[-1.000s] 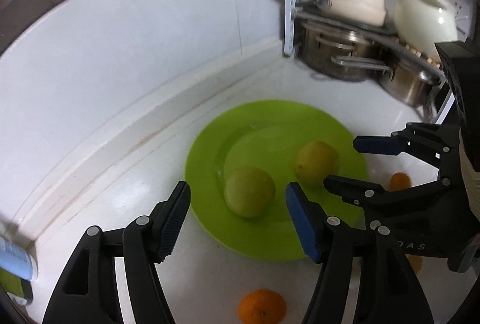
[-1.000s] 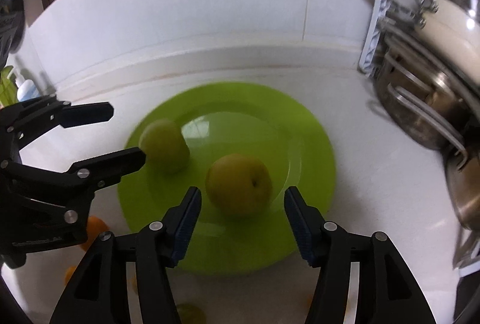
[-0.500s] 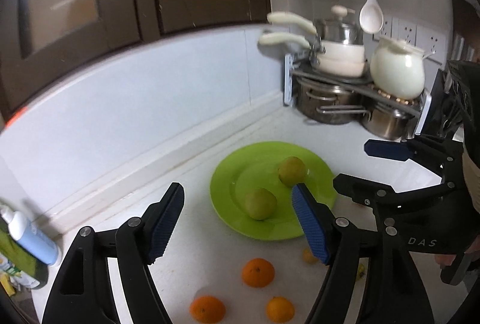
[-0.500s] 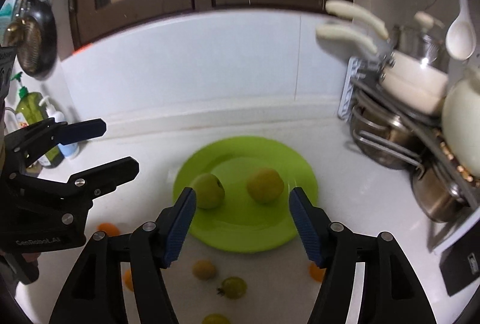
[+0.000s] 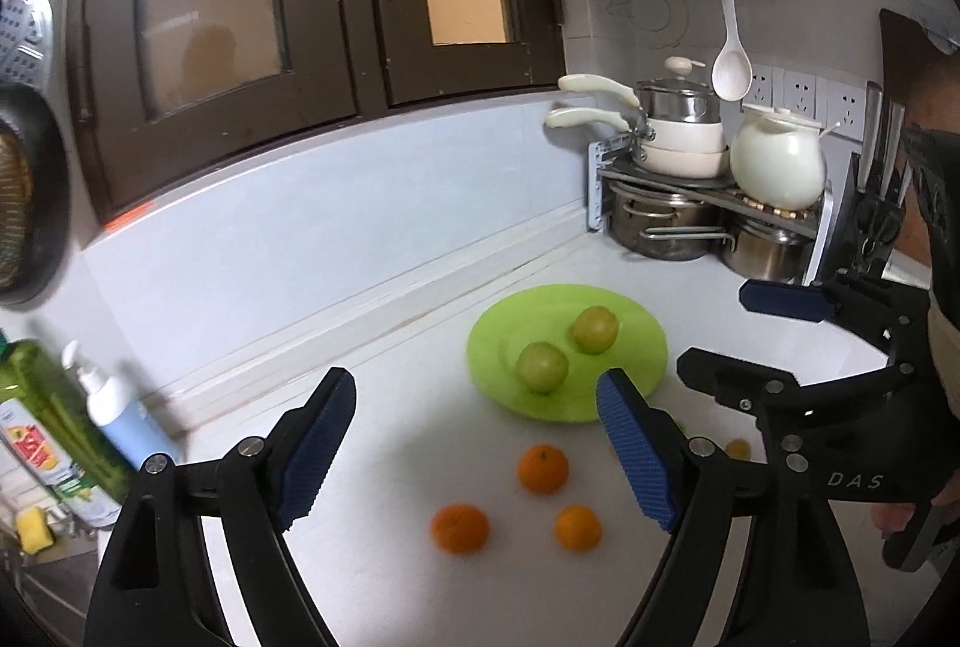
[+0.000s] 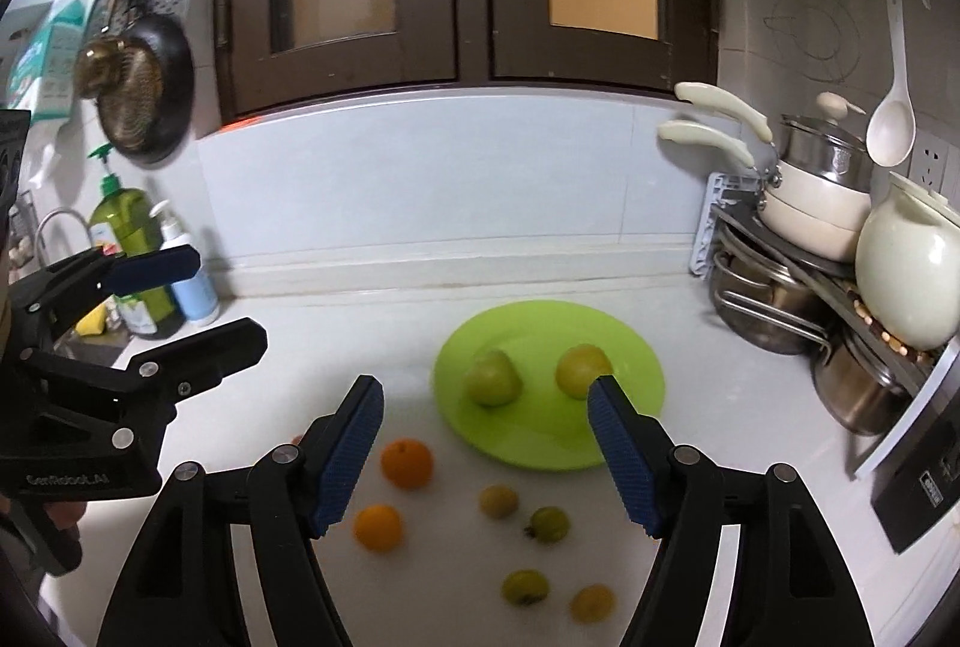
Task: Organize fruits
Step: 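Grasp an orange with the right tool while the left tool grasps another orange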
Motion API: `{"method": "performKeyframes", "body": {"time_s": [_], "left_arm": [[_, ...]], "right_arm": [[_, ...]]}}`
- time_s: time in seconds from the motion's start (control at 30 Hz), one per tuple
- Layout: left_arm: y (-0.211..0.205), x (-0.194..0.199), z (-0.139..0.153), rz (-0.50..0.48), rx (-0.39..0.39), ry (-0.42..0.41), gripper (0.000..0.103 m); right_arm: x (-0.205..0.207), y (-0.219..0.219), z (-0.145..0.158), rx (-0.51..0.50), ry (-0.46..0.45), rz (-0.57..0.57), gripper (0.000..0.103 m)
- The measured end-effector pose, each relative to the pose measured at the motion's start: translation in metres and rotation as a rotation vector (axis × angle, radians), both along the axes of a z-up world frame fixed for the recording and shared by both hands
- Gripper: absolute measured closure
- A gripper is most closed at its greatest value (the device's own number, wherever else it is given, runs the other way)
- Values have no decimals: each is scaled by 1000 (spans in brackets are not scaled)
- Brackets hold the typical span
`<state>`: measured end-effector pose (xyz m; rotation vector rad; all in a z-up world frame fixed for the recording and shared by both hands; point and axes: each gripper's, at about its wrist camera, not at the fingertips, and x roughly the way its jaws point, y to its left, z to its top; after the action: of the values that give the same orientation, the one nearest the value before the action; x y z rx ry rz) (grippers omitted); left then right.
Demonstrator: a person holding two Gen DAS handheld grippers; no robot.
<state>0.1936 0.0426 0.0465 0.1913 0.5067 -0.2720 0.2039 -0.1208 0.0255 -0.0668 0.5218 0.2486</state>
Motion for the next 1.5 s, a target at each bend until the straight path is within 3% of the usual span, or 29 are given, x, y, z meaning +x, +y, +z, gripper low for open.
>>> {"method": "performKeyframes", "body": {"time_s": [0.4, 0.63, 1.03, 1.5], "left_arm": [[30, -29, -33, 42, 2, 58, 19], [38, -31, -55, 21, 29, 64, 19], [46, -8, -103, -28, 63, 160, 19], [37, 28, -141, -94, 83, 249, 20]], "right_arm": [[-30, 38, -17, -42, -11, 47, 32], [-29, 51, -39, -67, 36, 55, 32], [-13, 72, -80, -129, 143, 71, 32], [15, 74, -121, -115, 287, 61, 36]]}}
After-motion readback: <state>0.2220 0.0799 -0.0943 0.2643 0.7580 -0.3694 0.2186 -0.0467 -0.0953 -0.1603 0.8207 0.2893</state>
